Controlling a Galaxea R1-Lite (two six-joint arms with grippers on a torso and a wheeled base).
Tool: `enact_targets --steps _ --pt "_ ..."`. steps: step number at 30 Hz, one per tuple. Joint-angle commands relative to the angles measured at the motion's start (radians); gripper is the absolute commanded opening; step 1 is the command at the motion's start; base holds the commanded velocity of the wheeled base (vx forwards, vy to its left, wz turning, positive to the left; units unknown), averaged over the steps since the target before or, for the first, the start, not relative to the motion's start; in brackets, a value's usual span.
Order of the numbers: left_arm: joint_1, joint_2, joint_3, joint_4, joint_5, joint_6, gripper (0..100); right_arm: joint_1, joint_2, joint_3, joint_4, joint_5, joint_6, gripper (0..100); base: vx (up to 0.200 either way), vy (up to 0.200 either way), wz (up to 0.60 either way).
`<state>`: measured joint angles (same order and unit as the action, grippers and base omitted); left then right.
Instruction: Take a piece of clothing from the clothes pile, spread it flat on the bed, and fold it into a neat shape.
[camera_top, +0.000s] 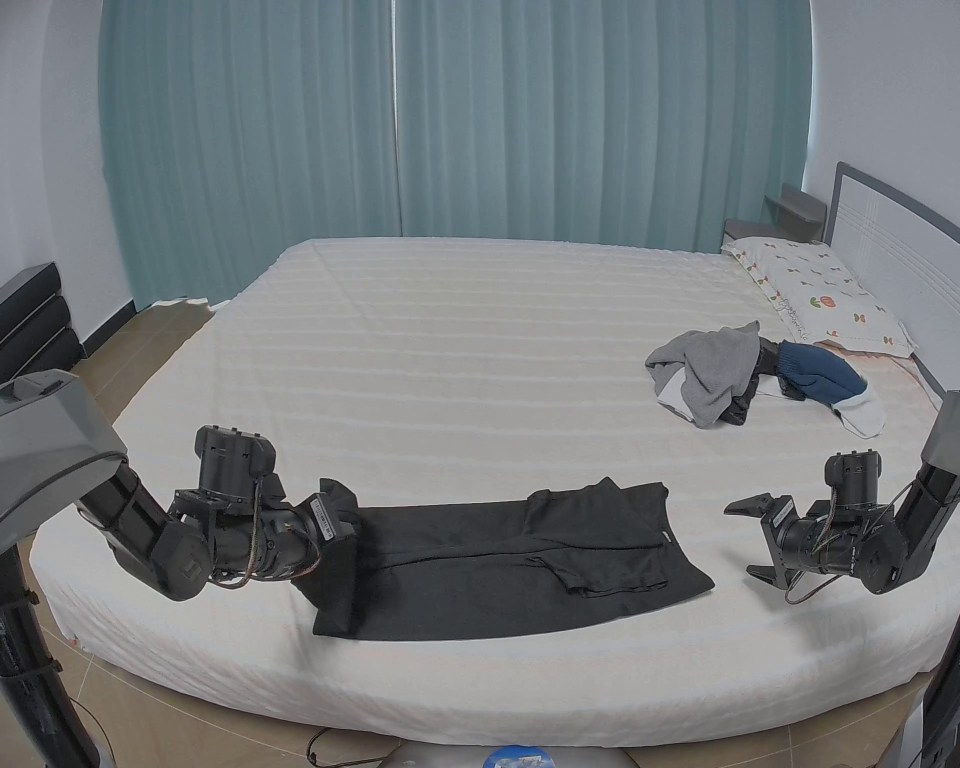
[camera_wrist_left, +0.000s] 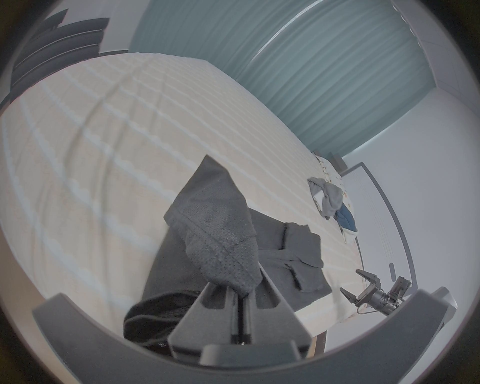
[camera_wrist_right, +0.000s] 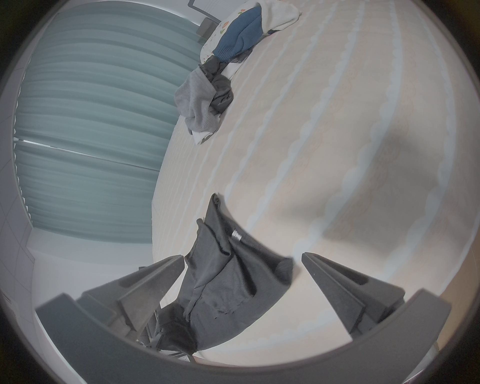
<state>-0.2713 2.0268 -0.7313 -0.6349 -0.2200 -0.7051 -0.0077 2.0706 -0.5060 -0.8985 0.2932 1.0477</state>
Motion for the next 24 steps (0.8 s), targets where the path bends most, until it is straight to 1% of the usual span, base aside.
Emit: enact_targets --steps 1,2,5,9,10,12,13,15,20,22,23,24 --pt "-0.045 -0.022 -0.065 0.041 0.013 -0.001 0 0.002 -0.001 0.001 0.0 0.001 0.0 100 0.0 -0.2 0.0" --pt "-0.068 -0.014 -0.097 0.077 0.034 -0.001 0 0.002 -0.001 0.001 0.0 0.001 0.0 100 0.0 -0.2 0.0" --pt "-0.101 -0.011 -0.14 0.115 0.053 -0.001 0 0.005 0.0 0.001 0.0 0.001 0.0 100 0.0 -0.2 0.0" --pt "-0.132 0.01 -0.204 0.176 0.054 -0.001 0 0.005 -0.001 0.001 0.0 0.001 0.0 100 0.0 -0.2 0.0" --pt "-0.146 0.024 -0.244 0.218 0.054 -0.001 0 0.005 -0.001 0.001 0.0 0.001 0.0 100 0.0 -0.2 0.0" --pt "-0.157 0.047 -0.29 0.259 0.054 -0.001 0 0.006 0.0 0.001 0.0 0.001 0.0 100 0.0 -0.2 0.0" --pt "-0.157 0.047 -0.29 0.259 0.054 -0.001 0 0.006 0.0 0.001 0.0 0.001 0.0 100 0.0 -0.2 0.0" --pt "-0.174 0.096 -0.364 0.313 0.054 -0.001 0 0.008 0.0 0.001 0.0 0.001 0.0 100 0.0 -0.2 0.0" --pt "-0.195 0.17 -0.474 0.389 0.054 -0.001 0 0.014 0.003 0.0 0.0 0.001 0.0 100 0.0 -0.2 0.0" --pt "-0.2 0.185 -0.496 0.406 0.054 -0.001 0 0.015 0.005 0.0 0.0 0.0 0.0 100 0.0 0.0 0.0" --pt "-0.21 0.216 -0.54 0.44 0.057 -0.002 0 0.015 0.006 0.0 0.0 0.0 0.0 100 0.0 0.0 0.0" --pt "-0.215 0.224 -0.55 0.449 0.057 -0.002 0 0.015 0.006 0.0 0.0 0.001 0.0 100 0.0 0.0 0.0"
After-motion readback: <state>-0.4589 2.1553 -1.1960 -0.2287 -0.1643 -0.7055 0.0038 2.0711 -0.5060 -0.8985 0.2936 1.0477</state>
